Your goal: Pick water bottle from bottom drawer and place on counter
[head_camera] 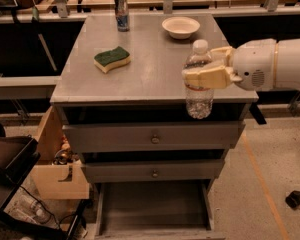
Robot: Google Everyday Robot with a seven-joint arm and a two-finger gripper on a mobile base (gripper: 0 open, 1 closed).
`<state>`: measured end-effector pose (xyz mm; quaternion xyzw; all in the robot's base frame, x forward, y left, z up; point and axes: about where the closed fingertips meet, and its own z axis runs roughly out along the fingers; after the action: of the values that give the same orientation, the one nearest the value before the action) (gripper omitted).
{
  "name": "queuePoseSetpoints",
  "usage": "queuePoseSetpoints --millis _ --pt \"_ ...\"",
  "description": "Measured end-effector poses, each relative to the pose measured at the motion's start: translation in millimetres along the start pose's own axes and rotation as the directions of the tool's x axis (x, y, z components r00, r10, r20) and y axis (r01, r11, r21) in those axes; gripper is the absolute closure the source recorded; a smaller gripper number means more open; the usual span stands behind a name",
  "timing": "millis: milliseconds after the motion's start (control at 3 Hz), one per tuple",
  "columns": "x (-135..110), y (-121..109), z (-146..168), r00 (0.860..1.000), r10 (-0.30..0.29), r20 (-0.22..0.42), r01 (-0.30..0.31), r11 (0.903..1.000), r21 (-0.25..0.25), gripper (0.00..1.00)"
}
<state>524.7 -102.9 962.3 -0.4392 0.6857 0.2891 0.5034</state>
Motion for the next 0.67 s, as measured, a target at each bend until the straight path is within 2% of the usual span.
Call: queuePoseSetpoints --millis 333,667 --pt "-28.4 -30.7 -13.0 1.0 -0.003 0.015 0.003 0.9995 0.032 1.0" --pt "-42.3 -69.0 -21.3 1.0 0.005 0.017 -0.006 0.9984 0.055 1.0"
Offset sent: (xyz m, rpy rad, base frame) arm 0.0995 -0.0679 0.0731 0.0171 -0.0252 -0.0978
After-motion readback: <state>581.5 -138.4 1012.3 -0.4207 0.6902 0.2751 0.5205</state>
